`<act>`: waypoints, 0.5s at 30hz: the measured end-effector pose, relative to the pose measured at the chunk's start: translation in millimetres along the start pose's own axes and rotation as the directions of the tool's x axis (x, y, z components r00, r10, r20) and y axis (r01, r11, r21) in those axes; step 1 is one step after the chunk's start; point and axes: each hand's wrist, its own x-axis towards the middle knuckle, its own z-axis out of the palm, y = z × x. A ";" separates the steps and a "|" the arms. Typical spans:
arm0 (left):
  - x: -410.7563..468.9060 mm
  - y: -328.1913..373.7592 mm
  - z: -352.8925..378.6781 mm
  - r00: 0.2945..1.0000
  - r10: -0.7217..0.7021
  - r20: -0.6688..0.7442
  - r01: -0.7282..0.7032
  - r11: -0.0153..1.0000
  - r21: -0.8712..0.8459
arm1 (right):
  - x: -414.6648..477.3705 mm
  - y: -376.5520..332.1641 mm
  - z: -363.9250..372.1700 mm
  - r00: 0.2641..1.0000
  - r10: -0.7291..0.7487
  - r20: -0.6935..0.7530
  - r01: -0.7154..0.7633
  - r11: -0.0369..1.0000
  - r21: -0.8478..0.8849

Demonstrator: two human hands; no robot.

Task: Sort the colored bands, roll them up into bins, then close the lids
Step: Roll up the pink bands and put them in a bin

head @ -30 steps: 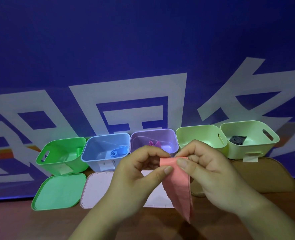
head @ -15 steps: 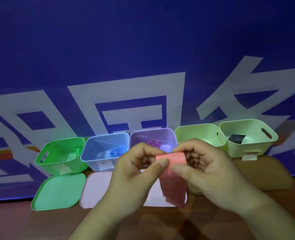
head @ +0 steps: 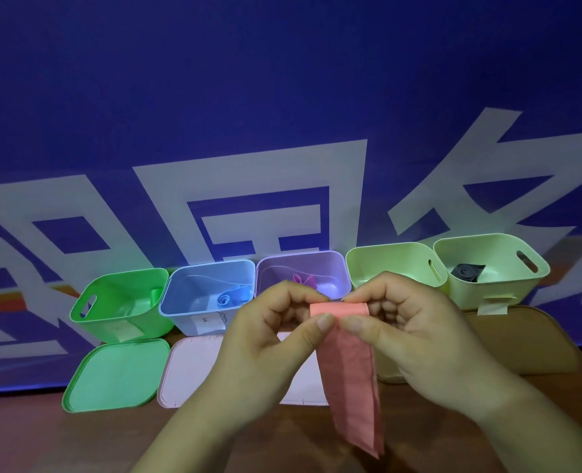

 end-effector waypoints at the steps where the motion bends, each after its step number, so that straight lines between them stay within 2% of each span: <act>1: 0.0 0.3 0.0 1.000 0.003 0.006 -0.003 1.000 0.004 | 0.5 -0.1 -0.2 1.000 -0.001 -0.001 0.001 1.000 -0.008; 15: 1.5 -0.4 -0.3 0.997 0.063 -0.033 -0.061 0.996 0.065 | 3.7 3.7 -1.8 1.000 0.019 0.024 -0.016 0.994 -0.108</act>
